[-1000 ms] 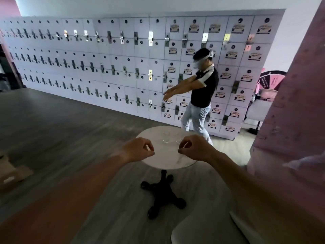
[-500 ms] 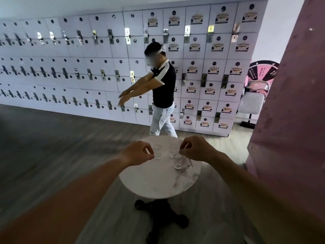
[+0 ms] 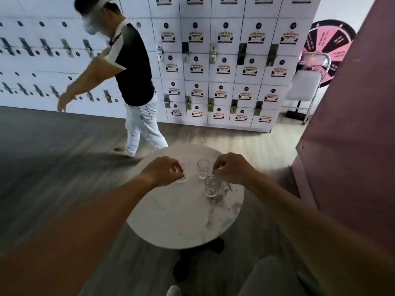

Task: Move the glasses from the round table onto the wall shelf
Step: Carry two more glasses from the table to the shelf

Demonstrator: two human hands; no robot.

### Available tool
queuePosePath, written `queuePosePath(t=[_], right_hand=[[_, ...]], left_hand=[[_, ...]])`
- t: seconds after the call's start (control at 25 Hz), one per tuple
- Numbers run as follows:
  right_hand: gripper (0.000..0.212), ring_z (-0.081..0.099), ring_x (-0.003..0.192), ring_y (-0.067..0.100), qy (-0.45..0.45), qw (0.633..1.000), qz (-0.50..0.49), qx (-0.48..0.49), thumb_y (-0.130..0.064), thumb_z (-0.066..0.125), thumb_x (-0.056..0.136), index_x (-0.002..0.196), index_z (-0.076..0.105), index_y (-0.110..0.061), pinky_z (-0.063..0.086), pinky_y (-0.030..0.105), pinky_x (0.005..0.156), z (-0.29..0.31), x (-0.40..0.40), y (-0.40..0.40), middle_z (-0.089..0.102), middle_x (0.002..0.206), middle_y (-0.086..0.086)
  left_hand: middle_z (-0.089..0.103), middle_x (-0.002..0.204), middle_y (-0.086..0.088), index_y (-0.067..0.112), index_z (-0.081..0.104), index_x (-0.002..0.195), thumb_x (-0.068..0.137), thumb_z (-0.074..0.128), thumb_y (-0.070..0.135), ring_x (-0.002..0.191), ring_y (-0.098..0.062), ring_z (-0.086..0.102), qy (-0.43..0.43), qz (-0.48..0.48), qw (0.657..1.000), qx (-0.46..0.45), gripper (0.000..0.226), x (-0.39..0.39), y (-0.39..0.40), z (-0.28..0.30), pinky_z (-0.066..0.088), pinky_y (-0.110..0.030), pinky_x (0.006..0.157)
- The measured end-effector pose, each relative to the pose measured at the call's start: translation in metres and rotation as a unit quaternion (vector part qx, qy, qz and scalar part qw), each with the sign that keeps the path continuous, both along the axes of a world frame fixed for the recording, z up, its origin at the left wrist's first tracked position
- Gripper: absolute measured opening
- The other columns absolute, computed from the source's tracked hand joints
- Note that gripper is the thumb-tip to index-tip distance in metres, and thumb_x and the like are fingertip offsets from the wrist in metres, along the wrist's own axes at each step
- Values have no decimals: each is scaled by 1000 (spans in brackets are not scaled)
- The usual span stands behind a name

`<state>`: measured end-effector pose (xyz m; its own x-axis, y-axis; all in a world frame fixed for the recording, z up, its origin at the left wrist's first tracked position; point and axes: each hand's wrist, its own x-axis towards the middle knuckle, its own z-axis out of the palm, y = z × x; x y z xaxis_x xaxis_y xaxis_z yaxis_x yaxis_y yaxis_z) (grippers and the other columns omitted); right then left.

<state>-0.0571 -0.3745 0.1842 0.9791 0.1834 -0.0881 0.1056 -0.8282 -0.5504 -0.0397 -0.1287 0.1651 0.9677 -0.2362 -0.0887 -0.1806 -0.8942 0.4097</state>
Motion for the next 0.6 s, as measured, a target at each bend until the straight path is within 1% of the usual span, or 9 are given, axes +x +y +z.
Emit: queuePosePath(t=[0.08,0.16,0.2,0.24,0.28,0.32,0.4,0.48,0.6], right_hand=[[13,62,86,13,18,1000,-14,-5,-22,69,75,86,75,-19,42,18,64,-20,15,0,70,95,-1],[17,61,93,15,25,999,-25,-26,-23,68,76,89,77,-19,41,18,67,-45,34,1,71,98,1],[17,62,92,14,34,998,-35,-34,-24,67,77,90,77,-20,43,18,67,-57,41,2,72,98,1],[16,63,88,14,50,997,-47,-34,-23,66,78,89,77,-19,48,20,67,-72,50,3,73,98,1],[16,65,85,14,68,995,-59,-31,-21,64,79,88,77,-19,53,24,69,-86,59,4,73,97,1],[16,65,83,14,86,993,-70,-29,-19,62,80,87,77,-19,55,27,71,-100,67,6,73,97,0],[17,62,82,13,104,991,-84,-31,-18,62,79,87,76,-19,51,23,69,-123,77,9,72,96,-1],[15,61,85,15,129,987,-99,-18,-25,68,76,89,76,-21,47,24,71,-144,88,13,69,96,-1],[27,63,84,16,159,981,-113,-8,-41,77,69,91,74,-25,51,28,73,-172,98,18,66,95,-3]], left_hand=[[73,97,-3,26,76,89,75,73,39,85,-21,67,6,6,1000,3,19,21,2,-21,52,-32,80],[68,104,-6,27,76,95,77,72,39,90,-25,66,22,8,1000,4,23,45,6,-48,51,-32,83],[65,107,-8,28,74,100,78,71,39,95,-26,65,29,5,1000,7,25,56,7,-60,50,-33,87],[62,110,-9,28,72,104,79,70,38,100,-28,63,35,-2,999,14,27,69,9,-74,49,-35,91],[60,113,-10,28,70,107,79,70,38,104,-29,61,38,-9,999,20,29,83,11,-87,49,-37,94],[58,116,-11,28,69,110,80,70,37,108,-30,59,38,-14,999,27,32,95,12,-99,48,-39,95],[53,124,-12,27,64,116,81,70,37,116,-32,52,34,-16,998,46,37,113,16,-119,47,-43,96],[47,131,-11,26,60,120,81,69,38,121,-33,47,42,-14,997,62,42,134,20,-142,47,-45,96],[43,136,-11,24,56,125,82,68,39,124,-34,45,62,-23,995,80,47,157,25,-173,45,-46,98]])
